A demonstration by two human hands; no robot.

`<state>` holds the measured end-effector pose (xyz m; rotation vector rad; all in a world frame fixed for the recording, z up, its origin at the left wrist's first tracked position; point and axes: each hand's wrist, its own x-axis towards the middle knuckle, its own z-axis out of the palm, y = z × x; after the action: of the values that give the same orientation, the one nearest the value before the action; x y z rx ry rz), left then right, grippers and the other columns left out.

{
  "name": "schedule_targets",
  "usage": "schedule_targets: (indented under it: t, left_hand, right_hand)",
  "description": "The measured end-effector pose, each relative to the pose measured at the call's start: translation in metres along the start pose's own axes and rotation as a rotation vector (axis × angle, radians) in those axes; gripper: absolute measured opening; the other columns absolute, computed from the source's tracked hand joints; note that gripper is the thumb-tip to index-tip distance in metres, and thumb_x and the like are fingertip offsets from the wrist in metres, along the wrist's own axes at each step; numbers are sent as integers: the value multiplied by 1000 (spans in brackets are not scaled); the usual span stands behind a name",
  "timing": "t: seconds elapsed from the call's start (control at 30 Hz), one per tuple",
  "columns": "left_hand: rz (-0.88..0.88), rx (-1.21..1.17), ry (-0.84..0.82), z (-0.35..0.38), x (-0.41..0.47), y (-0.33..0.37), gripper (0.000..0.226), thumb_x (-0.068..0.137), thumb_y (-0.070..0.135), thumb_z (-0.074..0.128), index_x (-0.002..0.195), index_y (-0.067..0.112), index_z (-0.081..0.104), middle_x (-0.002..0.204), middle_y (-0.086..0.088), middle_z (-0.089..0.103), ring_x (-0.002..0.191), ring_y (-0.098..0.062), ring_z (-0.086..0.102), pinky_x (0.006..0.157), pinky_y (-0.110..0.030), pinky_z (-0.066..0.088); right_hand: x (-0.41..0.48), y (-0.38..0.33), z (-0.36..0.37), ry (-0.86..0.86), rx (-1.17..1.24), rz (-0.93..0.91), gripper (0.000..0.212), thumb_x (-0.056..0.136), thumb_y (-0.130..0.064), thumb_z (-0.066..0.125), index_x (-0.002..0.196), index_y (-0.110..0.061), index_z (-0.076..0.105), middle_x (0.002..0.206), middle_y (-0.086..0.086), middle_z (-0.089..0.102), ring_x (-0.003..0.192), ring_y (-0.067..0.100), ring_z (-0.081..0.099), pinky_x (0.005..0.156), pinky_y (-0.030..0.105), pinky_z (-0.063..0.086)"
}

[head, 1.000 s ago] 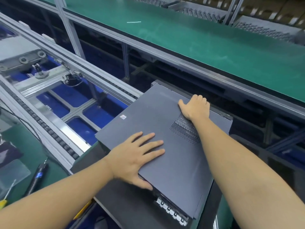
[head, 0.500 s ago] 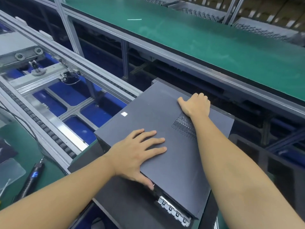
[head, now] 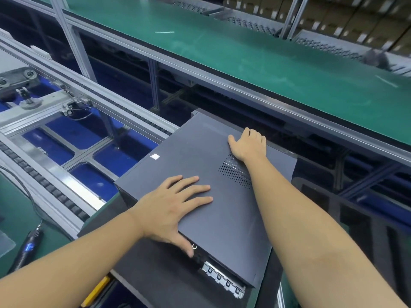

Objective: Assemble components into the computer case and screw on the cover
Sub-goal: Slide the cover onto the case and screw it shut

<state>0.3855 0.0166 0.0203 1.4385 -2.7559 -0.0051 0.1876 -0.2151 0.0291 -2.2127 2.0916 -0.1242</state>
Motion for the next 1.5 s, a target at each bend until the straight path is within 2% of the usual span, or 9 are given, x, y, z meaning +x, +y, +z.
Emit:
schedule_targets:
  t: [0.27,0.43,0.53,0.7,0.83,1.07,1.23,1.37,1.5]
  left_hand:
    - [-101,-89,-14,-5,2,-13,65,94,72,16,154,47,12,163,22,-2,150,-4,-3,122,-36,2]
    - [-249,-201,132,-16,-2,-30,46,100,50,38,142,31,46,153,15,37,141,-4,30,114,-34,20]
    - [-386,-357,289,-31,-19,-38,29,101,41,42,103,22,64,106,3,67,101,-21,61,85,-38,45]
    - [-666,-629,295,-45,-74,-70,54,98,50,36,66,12,57,67,-8,61,66,-30,57,58,-40,47]
    - [-874,-647,235,-27,-146,-112,48,92,52,31,68,21,56,72,2,63,73,-22,58,60,-34,38]
    - [-1219,-854,148,39,-299,-179,37,98,41,40,105,17,68,115,-9,64,111,-28,57,101,-39,40]
    - [-1448,-1108,181,102,-390,-189,24,100,21,46,95,6,64,109,-16,63,104,-26,58,89,-33,43]
    - [-1579,-1220,156,142,-432,-186,28,97,12,46,74,6,61,92,-23,60,92,-30,57,87,-44,46]
    - [-1639,-1276,200,159,-445,-176,23,90,33,46,82,17,60,102,-16,68,97,-31,63,93,-40,47]
  right_hand:
    - [-82,-27,-10,-115,45,-27,74,103,-58,26,163,-17,17,171,11,-2,157,31,0,126,50,-1]
    - [-137,-52,-19,-131,123,3,63,104,-52,37,154,-15,35,167,13,21,152,33,20,123,50,15]
    - [-166,-78,-26,-25,282,-36,37,104,-39,45,135,-18,52,135,7,60,125,31,52,97,41,43]
    - [-212,-165,-21,-39,471,-136,21,105,-37,45,105,-22,59,85,0,67,80,26,59,59,34,41]
    - [-244,-252,4,-155,577,-234,24,103,-35,49,99,-18,65,85,0,69,83,25,63,71,37,51]
    - [-302,-378,86,-638,473,-403,28,96,-40,58,113,-19,61,104,1,67,96,26,62,81,34,45]
    - [-347,-428,162,-911,437,-234,35,95,-39,65,76,-15,48,75,6,54,76,25,54,71,35,48]
    - [-374,-450,218,-942,433,-66,59,90,-46,73,121,0,52,124,17,63,112,32,64,90,37,53]
    - [-390,-458,245,-845,349,54,82,84,-48,80,140,-5,38,141,16,52,131,33,52,105,42,47]
